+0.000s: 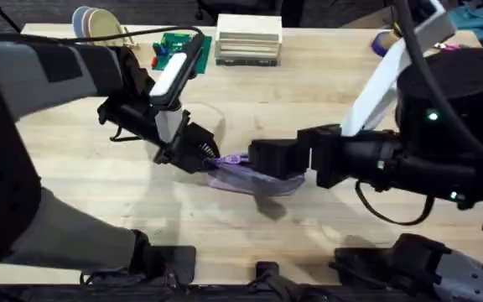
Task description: Unzip the bag, pick up the pens from the table one at a time and place them inside, then zip the bag closed.
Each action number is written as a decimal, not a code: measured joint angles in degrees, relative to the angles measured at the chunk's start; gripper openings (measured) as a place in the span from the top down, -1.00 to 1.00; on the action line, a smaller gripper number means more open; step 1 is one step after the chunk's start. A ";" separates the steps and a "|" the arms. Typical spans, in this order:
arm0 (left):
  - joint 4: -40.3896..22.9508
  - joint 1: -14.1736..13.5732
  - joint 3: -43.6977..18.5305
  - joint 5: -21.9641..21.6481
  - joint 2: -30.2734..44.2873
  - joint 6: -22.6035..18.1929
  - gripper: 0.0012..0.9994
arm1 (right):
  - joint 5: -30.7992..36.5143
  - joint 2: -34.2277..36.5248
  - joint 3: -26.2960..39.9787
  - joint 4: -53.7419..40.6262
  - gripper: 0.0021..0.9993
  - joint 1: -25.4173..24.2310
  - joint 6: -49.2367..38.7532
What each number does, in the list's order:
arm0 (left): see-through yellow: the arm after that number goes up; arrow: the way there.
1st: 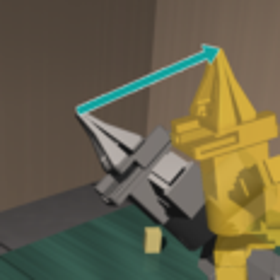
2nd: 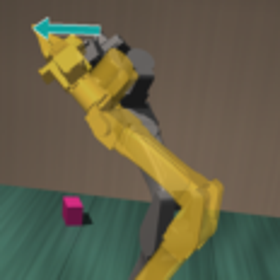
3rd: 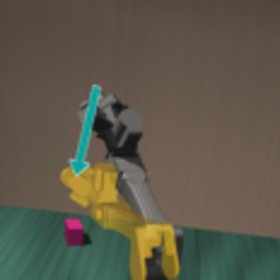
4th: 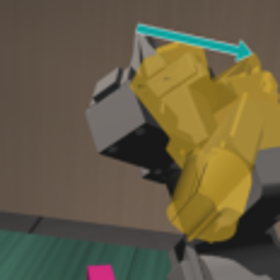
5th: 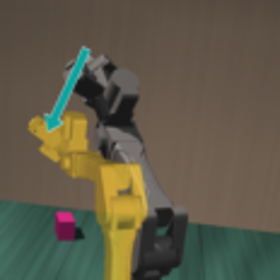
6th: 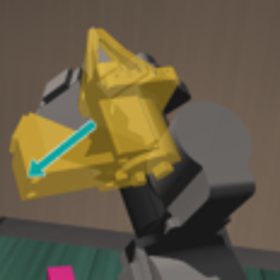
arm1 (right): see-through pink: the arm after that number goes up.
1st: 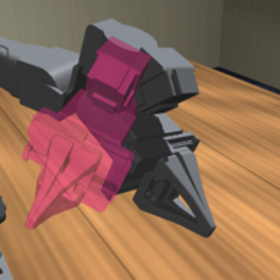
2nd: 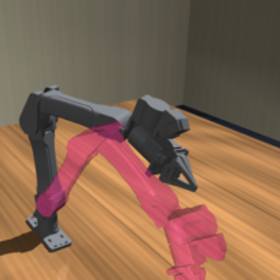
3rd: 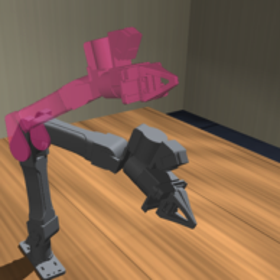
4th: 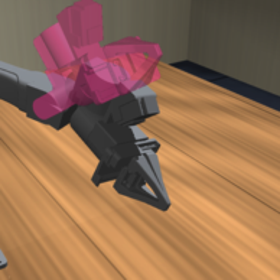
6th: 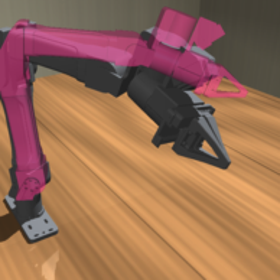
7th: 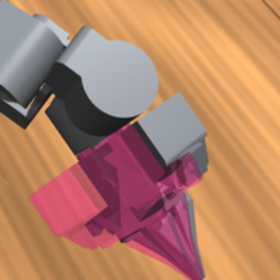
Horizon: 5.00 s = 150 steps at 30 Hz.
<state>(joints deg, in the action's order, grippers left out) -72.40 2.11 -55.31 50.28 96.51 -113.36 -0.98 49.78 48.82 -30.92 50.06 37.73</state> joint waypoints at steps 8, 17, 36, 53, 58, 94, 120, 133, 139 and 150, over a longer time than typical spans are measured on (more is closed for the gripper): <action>0.00 0.00 0.00 0.00 0.00 0.00 0.92 | -1.98 4.46 0.00 0.02 -1.00 0.00 4.34; 0.00 0.00 0.00 0.00 -0.01 -0.01 0.92 | -6.91 12.07 0.00 0.60 -1.00 0.00 6.43; -1.45 0.23 0.00 -1.57 -0.01 -0.07 -0.99 | -7.89 15.49 0.00 2.58 -1.00 0.00 9.06; -16.18 14.64 -12.90 -3.81 -0.02 -0.28 -0.99 | -7.85 15.48 0.00 2.58 -1.00 0.00 9.23; -17.44 15.30 -12.90 -4.89 0.00 -2.72 -0.99 | -6.89 15.49 0.00 2.58 -1.00 0.00 9.23; -17.40 15.30 -12.90 -7.87 0.00 -4.63 -0.99 | -12.02 28.98 0.00 17.27 -0.35 0.00 9.67; -17.33 15.30 -12.90 -7.95 -0.02 -4.63 -0.99 | -12.37 23.82 0.00 17.22 0.94 0.00 8.61; -17.31 15.30 -12.90 -7.96 0.00 -4.63 -0.99 | -12.35 17.42 0.00 17.20 0.94 0.00 5.98; -17.33 15.30 -12.90 -7.93 -0.02 -4.63 -0.99 | -11.91 15.80 0.00 17.18 0.94 0.00 4.06; -17.31 15.30 -12.90 -7.93 -0.02 -4.63 -0.99 | -11.67 15.54 0.00 17.18 -0.44 1.05 -3.70</action>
<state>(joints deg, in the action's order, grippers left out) -89.71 17.41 -68.20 42.35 96.49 -117.99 -12.64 65.32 48.82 -13.74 51.11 34.03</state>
